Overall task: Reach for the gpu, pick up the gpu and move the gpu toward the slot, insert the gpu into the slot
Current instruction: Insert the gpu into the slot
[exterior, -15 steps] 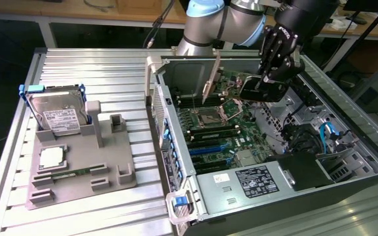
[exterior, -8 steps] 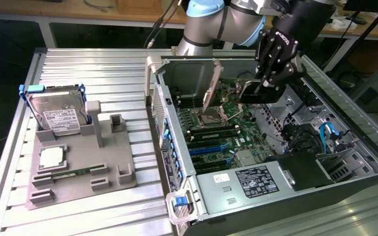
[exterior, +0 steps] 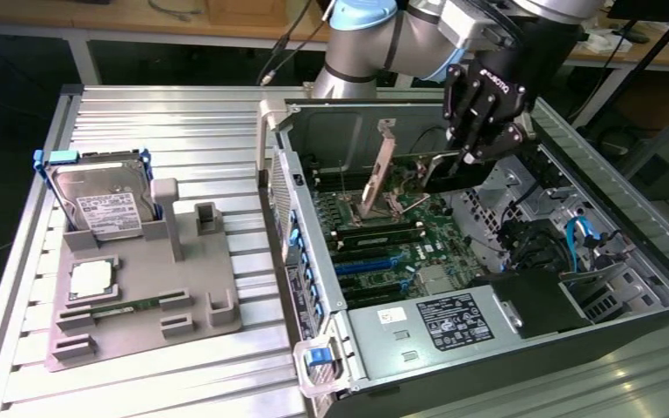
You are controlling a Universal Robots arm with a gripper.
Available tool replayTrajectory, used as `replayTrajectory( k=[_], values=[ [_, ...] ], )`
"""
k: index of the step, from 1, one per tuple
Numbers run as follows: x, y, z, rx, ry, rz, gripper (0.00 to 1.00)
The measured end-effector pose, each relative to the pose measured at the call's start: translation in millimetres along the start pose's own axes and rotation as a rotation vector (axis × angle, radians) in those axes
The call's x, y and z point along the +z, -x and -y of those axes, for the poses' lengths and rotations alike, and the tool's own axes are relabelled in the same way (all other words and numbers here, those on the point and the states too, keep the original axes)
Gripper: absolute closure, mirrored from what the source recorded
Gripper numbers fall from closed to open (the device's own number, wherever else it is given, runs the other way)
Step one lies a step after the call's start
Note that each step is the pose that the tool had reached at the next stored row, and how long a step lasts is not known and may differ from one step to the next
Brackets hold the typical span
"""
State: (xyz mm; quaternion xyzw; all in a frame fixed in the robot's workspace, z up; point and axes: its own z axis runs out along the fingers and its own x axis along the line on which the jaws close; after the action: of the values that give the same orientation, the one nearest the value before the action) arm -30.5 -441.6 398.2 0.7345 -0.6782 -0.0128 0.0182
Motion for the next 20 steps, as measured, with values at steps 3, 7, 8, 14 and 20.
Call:
replayTrajectory(
  k=[3, 7, 8, 14, 20],
  values=[
    [4.6, 0.0, 0.2, -0.056, -0.0004, -0.0021, 0.73],
    [10.5, 0.0, 0.5, -0.136, -0.0009, -0.0058, 0.73],
    [12.3, 0.1, 0.5, -0.154, -0.001, -0.0066, 0.73],
    [19.8, 0.1, 1.1, -0.182, -0.0018, -0.0083, 0.73],
    [26.6, 0.1, 2.1, -0.105, -0.0014, -0.0048, 0.73]
  ],
)
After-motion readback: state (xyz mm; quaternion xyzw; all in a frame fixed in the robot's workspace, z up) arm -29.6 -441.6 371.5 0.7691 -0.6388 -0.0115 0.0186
